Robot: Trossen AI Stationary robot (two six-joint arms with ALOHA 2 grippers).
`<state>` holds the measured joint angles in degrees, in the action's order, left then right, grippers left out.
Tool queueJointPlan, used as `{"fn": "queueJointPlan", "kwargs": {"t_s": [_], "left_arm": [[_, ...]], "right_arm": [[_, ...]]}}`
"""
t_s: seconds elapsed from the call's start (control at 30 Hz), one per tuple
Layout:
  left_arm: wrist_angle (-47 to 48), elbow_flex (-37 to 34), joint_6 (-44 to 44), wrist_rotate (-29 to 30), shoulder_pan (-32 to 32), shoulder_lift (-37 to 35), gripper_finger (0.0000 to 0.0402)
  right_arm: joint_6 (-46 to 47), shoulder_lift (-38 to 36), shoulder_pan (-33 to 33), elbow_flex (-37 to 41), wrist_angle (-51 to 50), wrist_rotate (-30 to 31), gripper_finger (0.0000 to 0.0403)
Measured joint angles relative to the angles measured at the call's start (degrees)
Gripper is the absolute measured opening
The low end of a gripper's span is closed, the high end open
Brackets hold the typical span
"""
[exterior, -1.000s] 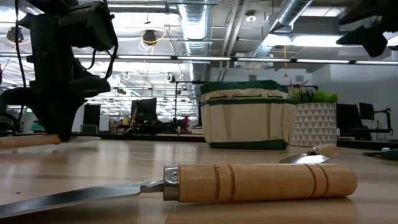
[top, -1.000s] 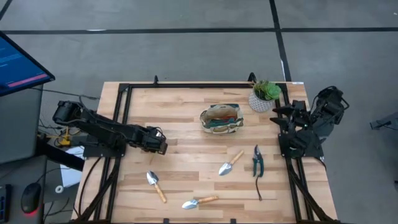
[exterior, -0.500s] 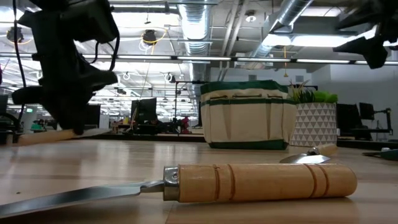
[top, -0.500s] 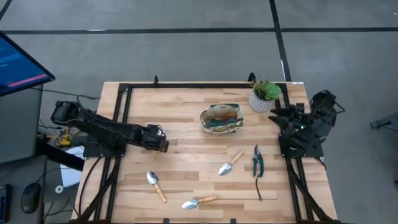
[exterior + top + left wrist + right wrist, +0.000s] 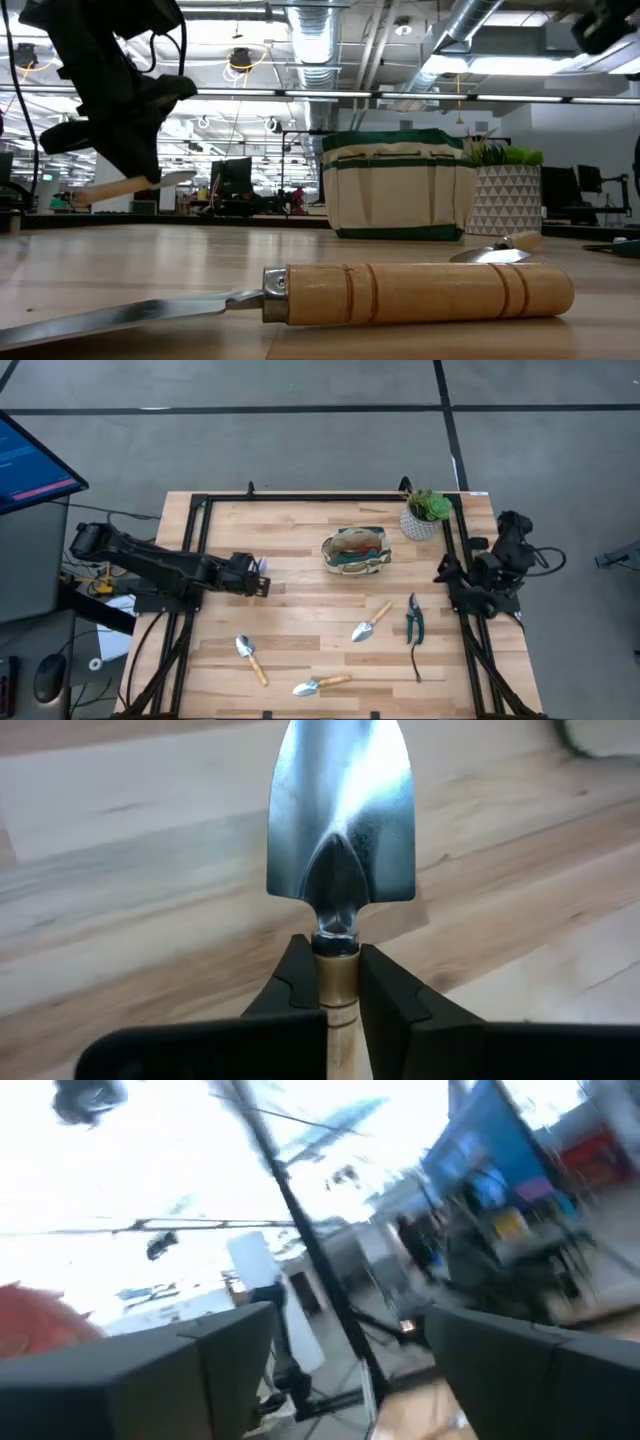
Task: Pick & Place Garden tools in Gardening bag
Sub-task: Put the trowel into the gardening bag
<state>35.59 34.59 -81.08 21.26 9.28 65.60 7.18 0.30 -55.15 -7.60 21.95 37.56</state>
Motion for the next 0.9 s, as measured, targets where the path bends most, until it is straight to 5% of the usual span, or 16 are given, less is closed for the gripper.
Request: {"fn": "queueJointPlan", "kwargs": {"t_s": [0.13,0.4,0.7,0.9], "left_arm": [[-3.5,0.0,2.0,2.5,0.0,-1.5,0.0007],[-14.6,0.0,10.7,11.5,0.0,-6.1,0.0007],[-45.1,0.0,43.8,23.3,-0.7,-8.9,0.0007],[-60.0,0.0,62.6,21.6,-3.5,-6.8,0.0007]], "right_arm": [[-4.3,0.0,2.1,4.4,3.9,3.1,0.0208],[1.5,0.0,6.0,7.2,1.1,1.0,0.0127],[5.2,0.0,7.7,7.2,-8.4,1.3,0.0046],[11.0,0.0,9.0,7.2,-12.5,1.4,0.0005]]}}
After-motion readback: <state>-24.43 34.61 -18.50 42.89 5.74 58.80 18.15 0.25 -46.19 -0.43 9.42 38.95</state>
